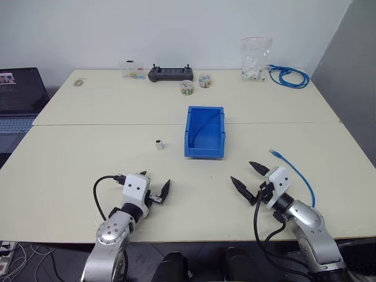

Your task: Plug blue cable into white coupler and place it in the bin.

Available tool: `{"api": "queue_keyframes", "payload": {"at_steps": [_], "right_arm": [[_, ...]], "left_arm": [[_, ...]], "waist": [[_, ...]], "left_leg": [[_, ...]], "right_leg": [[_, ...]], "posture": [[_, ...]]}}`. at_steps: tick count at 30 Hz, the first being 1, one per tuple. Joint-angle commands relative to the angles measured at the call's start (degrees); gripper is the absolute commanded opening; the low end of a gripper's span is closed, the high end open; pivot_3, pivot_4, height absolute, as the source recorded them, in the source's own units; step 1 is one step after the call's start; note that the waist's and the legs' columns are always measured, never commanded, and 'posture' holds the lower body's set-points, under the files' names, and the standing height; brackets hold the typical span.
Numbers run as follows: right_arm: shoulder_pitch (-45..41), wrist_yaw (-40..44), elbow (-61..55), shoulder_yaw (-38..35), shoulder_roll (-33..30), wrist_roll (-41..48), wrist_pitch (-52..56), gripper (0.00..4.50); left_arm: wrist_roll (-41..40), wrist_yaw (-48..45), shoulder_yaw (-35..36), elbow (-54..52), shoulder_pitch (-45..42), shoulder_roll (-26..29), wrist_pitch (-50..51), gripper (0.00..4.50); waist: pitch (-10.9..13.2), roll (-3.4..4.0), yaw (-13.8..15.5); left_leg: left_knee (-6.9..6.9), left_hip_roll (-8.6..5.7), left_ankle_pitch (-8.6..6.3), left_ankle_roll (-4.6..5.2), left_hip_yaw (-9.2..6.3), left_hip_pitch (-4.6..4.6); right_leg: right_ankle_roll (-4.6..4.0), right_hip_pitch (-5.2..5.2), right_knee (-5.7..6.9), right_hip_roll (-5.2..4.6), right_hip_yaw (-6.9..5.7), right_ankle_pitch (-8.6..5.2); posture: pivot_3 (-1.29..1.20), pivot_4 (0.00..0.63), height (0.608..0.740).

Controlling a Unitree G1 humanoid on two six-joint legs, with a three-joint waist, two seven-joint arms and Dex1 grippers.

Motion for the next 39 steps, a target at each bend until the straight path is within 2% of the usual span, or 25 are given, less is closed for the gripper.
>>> {"api": "queue_keyframes", "payload": {"at_steps": [1, 10, 14, 17, 22, 27, 33, 36, 39], "right_arm": [[-0.7, 0.6, -0.8, -0.3, -0.1, 0.5, -0.6, 4.45], [-0.7, 0.7, -0.4, -0.1, 0.1, 0.2, -1.0, 4.45], [-0.6, 0.8, -0.6, 0.1, 0.0, -0.1, -1.3, 4.45], [-0.3, 0.7, -0.8, -0.1, -0.2, -0.4, -1.8, 4.45], [1.2, -0.2, -2.2, -1.0, -0.6, -1.0, -2.5, 4.45], [3.7, -2.0, -6.3, -6.3, -2.6, 0.8, -1.3, 4.45], [5.8, -3.4, -11.5, -16.3, -6.8, 6.6, 5.8, 4.45], [1.8, -0.8, -4.6, -21.0, -14.8, 9.0, 15.8, 4.45], [-3.4, 2.0, 4.0, -18.7, -21.8, 7.2, 23.4, 4.45]], "left_arm": [[0.8, 0.2, -0.7, -2.7, 0.3, 0.2, -1.3, 4.50], [1.4, -0.6, -0.3, -2.8, 0.7, 0.8, -3.8, 4.50], [-6.3, -7.8, 1.7, -4.1, 1.2, 2.2, -5.9, 4.50], [-7.8, -11.3, 0.8, -4.7, 0.6, 4.0, -6.9, 4.50], [-8.9, -21.7, -5.7, -3.8, -5.5, 10.1, -3.7, 4.50], [-9.9, -26.4, -9.4, -1.3, -14.9, 11.5, -0.6, 4.50], [-7.2, -26.3, -13.2, 1.1, -23.6, 10.2, 2.7, 4.50], [-7.1, -28.6, -16.9, 1.5, -29.1, 9.6, 5.9, 4.50], [-6.4, -28.8, -19.0, 1.9, -32.3, 8.7, 7.1, 4.50]], "waist": [[0.0, 0.00, 0.0], [0.0, 0.00, 0.0], [0.0, 0.00, 0.0], [0.0, 0.00, 0.0], [0.0, 0.00, 0.1], [0.0, 0.01, 0.5], [0.0, 0.01, 0.4], [0.0, -0.01, 0.4], [0.0, -0.03, 0.4]], "left_leg": [[0.00, 0.00, 0.00, 0.00, 0.00, 0.00], [0.00, 0.00, 0.00, 0.00, -0.01, 0.00], [0.00, 0.00, 0.00, 0.00, -0.01, 0.00], [0.00, 0.01, 0.00, 0.00, -0.01, 0.00], [0.00, -0.01, 0.00, 0.00, 0.00, -0.01], [0.01, -0.05, 0.00, 0.00, 0.04, -0.02], [0.00, -0.03, 0.00, 0.00, 0.06, 0.00], [0.02, -0.07, 0.01, 0.01, 0.07, -0.01], [0.04, -0.12, 0.02, 0.04, 0.20, 0.00]], "right_leg": [[0.00, 0.00, 0.00, 0.00, 0.00, 0.00], [0.00, 0.00, -0.01, 0.00, -0.01, 0.00], [0.00, 0.00, -0.01, 0.00, -0.01, 0.00], [0.00, 0.00, -0.01, 0.00, -0.02, 0.00], [0.00, 0.00, -0.02, 0.00, -0.01, 0.00], [0.00, 0.00, -0.03, 0.00, 0.04, 0.00], [0.00, 0.01, -0.02, 0.01, 0.07, 0.00], [0.02, 0.01, 0.00, 0.01, 0.08, 0.01], [0.05, 0.03, -0.01, 0.03, 0.15, 0.03]], "posture": [[0.00, 0.150, 0.740], [0.00, 0.150, 0.740], [0.00, 0.150, 0.740], [0.00, 0.150, 0.740], [0.00, 0.150, 0.740], [0.00, 0.150, 0.740], [0.00, 0.150, 0.740], [0.00, 0.150, 0.740], [0.00, 0.150, 0.740]]}}
